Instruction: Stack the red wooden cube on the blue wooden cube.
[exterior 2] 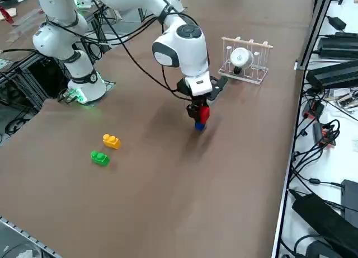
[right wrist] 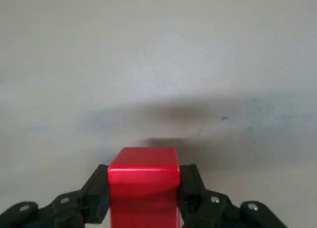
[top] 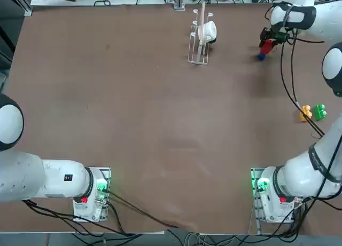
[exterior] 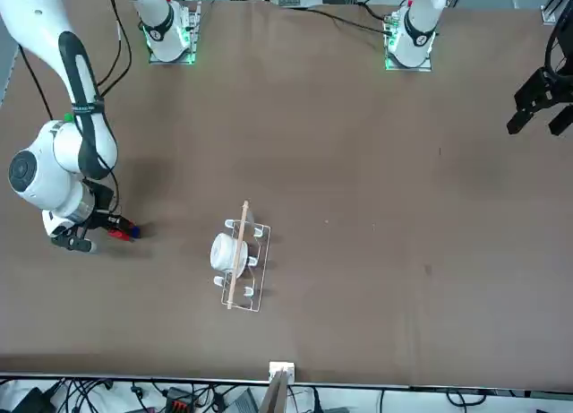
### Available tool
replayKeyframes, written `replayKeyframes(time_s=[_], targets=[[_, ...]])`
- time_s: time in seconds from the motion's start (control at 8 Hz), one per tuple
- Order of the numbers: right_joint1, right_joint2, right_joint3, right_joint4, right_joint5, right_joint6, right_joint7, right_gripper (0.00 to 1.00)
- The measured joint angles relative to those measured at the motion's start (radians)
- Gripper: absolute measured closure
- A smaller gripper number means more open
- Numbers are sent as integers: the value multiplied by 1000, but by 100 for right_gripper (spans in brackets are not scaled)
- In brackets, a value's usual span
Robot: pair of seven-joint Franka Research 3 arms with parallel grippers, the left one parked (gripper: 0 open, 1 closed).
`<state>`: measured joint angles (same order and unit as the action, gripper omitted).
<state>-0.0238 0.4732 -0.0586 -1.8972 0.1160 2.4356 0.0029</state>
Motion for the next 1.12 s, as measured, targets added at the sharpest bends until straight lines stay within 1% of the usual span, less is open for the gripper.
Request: replayKeyframes(time_s=[0.38,1.12], targets=[[3,-18,1,-37,0,43,0,30],[3,-25,1,-49,0,50,0,30]])
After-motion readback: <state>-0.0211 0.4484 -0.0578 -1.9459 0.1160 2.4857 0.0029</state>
